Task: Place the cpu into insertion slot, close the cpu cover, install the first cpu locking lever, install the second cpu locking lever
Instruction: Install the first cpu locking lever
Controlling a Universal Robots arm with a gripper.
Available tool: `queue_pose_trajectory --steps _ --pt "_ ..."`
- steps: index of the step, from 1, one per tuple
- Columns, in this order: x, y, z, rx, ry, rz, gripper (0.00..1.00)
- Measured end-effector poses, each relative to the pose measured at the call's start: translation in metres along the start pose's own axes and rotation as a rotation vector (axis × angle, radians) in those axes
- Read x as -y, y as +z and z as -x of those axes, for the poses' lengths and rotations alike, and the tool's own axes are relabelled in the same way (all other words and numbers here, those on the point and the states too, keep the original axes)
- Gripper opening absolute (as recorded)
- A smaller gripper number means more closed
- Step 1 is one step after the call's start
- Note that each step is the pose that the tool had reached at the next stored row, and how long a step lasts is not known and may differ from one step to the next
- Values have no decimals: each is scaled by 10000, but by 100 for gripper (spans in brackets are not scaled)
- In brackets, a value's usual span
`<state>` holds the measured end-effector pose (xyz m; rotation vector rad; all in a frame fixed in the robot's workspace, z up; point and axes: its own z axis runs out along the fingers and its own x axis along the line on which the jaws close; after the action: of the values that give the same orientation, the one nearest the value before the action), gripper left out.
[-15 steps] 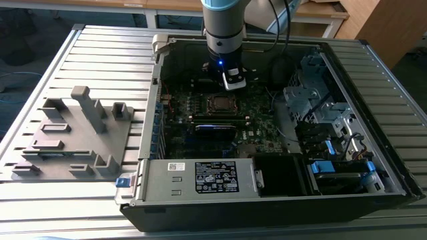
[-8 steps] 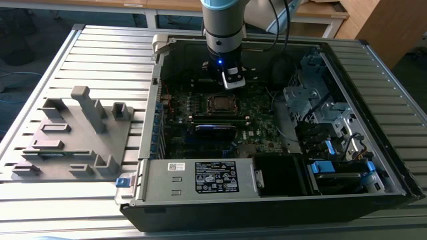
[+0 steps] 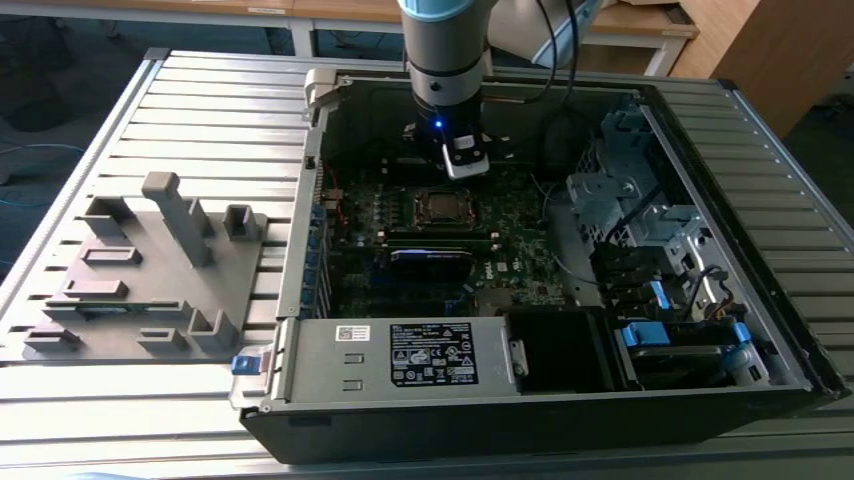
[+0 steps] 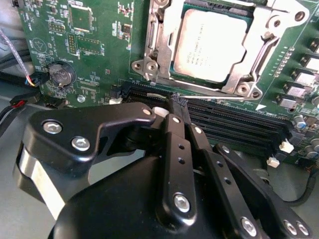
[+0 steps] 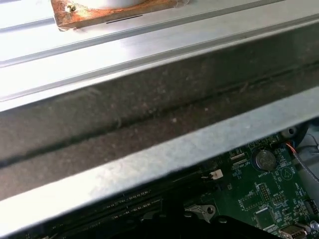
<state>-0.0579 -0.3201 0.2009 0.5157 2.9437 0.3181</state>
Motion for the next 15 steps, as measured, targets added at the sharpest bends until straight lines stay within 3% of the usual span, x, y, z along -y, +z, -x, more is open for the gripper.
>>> queue_pose_trajectory --steps 15 --pt "0 28 -12 18 -48 20 11"
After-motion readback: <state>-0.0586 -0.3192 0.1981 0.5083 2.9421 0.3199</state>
